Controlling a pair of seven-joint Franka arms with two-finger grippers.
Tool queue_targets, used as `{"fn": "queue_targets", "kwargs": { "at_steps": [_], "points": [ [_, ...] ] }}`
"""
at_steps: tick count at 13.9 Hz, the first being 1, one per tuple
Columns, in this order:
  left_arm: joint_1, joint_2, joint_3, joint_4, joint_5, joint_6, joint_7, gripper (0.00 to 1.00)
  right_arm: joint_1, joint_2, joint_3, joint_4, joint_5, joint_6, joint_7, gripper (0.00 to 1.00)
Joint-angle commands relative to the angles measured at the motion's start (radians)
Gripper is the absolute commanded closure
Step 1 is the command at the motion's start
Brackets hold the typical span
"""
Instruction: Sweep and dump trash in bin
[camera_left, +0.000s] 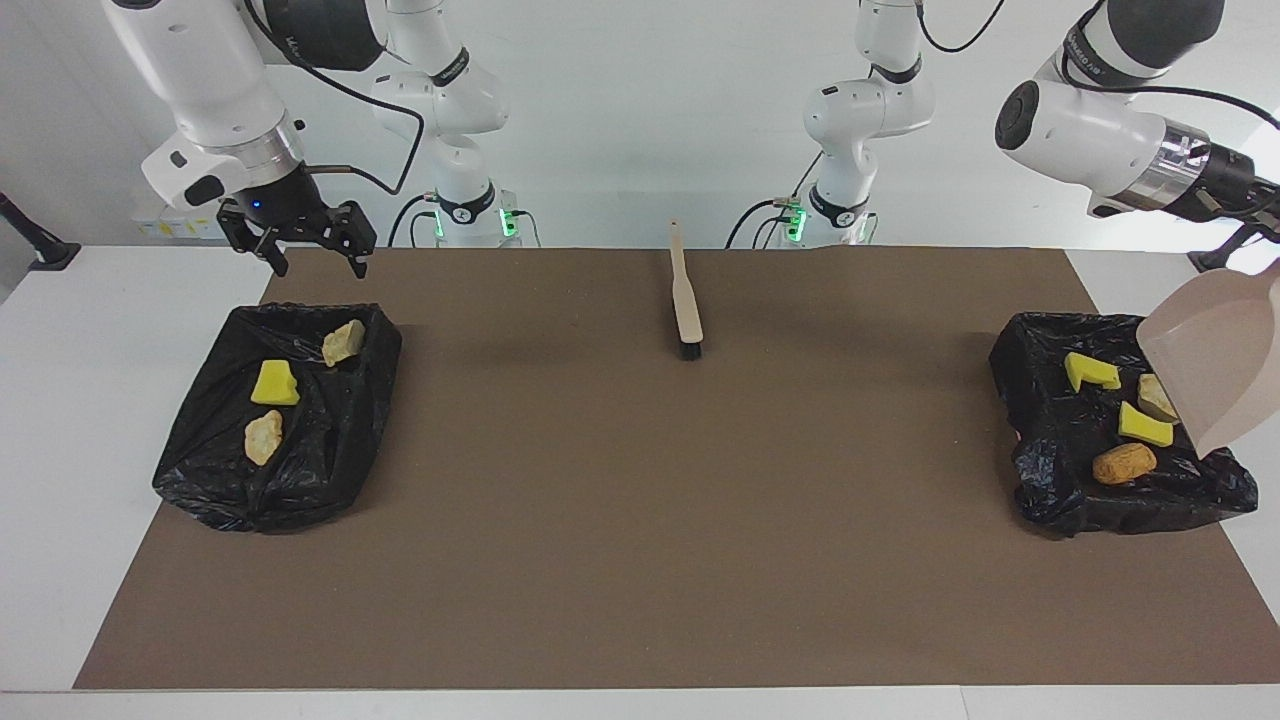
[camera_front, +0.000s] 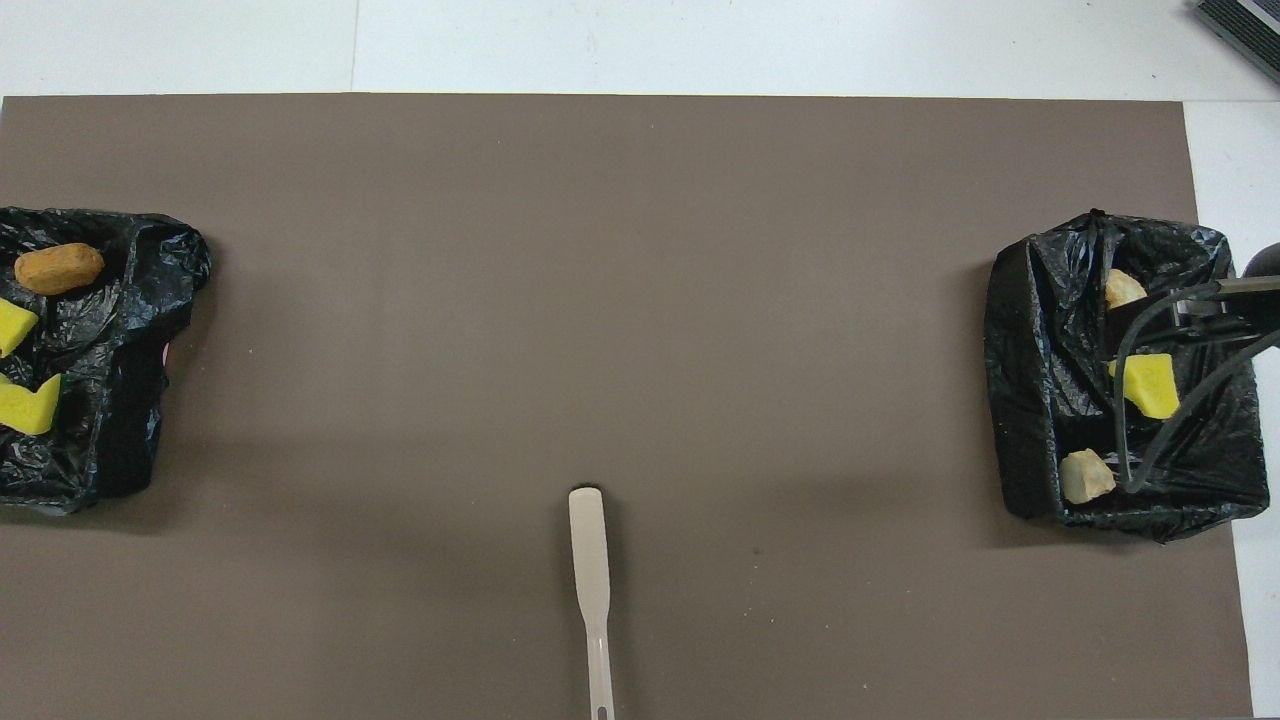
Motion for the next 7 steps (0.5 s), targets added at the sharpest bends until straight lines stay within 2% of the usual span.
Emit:
{"fn": "queue_targets", "kwargs": {
  "at_steps": [1,3,7],
  "points": [
    [-0.029,-0.001,0.006,0.065,-0.193,-0.059,0.047,1.0,-0.003,-0.019,0.001,-0.021,0.02,0.003,0.015,0.0],
    [-0.045,0.004,0.006,0.073,-0.357,-0.103,0.038,1.0,-0.003,-0.019,0.001,-0.021,0.02,0.003,0.015,0.0],
    [-0.05,0.013,0.006,0.081,-0.643,-0.103,0.033,1.0,-0.003,-0.019,0.001,-0.021,0.02,0.003,0.015,0.0]
  ]
}}
